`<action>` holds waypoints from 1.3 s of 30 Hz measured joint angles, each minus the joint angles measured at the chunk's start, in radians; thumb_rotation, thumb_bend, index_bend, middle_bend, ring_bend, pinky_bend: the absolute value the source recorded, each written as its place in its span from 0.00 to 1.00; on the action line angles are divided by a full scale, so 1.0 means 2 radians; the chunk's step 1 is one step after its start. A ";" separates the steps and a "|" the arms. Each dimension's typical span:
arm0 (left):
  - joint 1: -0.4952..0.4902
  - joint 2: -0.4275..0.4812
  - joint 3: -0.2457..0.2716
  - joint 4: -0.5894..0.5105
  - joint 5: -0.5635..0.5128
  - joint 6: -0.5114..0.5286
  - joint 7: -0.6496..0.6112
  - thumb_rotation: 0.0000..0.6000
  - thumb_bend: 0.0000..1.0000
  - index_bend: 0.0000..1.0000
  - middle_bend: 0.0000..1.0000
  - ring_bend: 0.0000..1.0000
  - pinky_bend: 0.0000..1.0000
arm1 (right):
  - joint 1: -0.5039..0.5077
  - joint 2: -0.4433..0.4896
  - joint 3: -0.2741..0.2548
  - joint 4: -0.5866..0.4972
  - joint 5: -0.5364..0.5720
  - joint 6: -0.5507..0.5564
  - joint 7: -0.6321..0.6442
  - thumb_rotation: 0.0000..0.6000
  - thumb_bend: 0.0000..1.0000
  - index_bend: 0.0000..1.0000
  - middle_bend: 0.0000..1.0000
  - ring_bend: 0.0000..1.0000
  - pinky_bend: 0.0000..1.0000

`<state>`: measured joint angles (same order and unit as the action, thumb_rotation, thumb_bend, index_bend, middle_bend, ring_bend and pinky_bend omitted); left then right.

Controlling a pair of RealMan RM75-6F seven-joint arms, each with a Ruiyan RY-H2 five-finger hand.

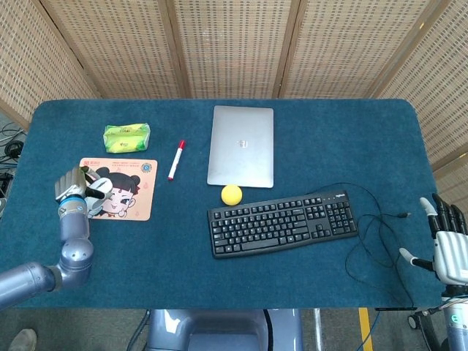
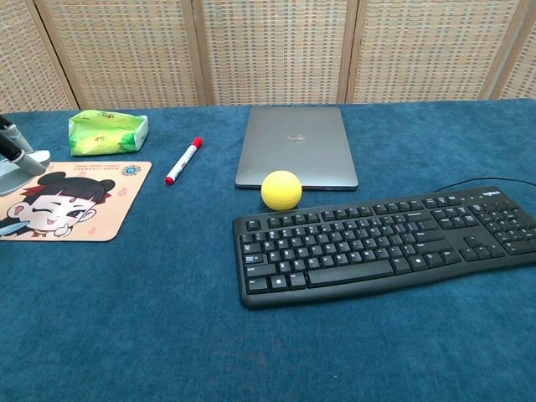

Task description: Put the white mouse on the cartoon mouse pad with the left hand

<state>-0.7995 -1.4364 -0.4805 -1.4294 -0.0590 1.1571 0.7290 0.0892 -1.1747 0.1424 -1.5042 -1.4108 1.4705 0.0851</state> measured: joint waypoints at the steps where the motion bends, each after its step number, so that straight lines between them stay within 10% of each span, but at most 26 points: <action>1: -0.006 -0.005 -0.003 0.011 -0.012 0.005 0.008 1.00 0.37 0.56 0.54 0.46 0.49 | 0.000 0.000 0.000 0.001 0.001 -0.001 0.002 1.00 0.00 0.00 0.00 0.00 0.00; 11: -0.050 -0.073 -0.045 0.140 -0.108 0.023 0.077 1.00 0.37 0.56 0.54 0.46 0.49 | 0.005 0.004 0.004 0.009 0.013 -0.018 0.024 1.00 0.00 0.00 0.00 0.00 0.00; 31: -0.084 -0.162 -0.116 0.310 -0.098 -0.023 0.111 1.00 0.37 0.56 0.53 0.46 0.49 | 0.012 -0.001 0.007 0.031 0.024 -0.034 0.046 1.00 0.00 0.00 0.00 0.00 0.00; 39: -0.091 -0.184 -0.131 0.341 -0.069 -0.039 0.110 1.00 0.34 0.23 0.04 0.13 0.35 | 0.012 0.000 0.008 0.033 0.029 -0.038 0.048 1.00 0.00 0.00 0.00 0.00 0.00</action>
<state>-0.9819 -1.8041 -0.7433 -0.7466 -0.1965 1.0797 0.9497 0.1142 -1.1757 0.1593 -1.4381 -1.3534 1.3945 0.1808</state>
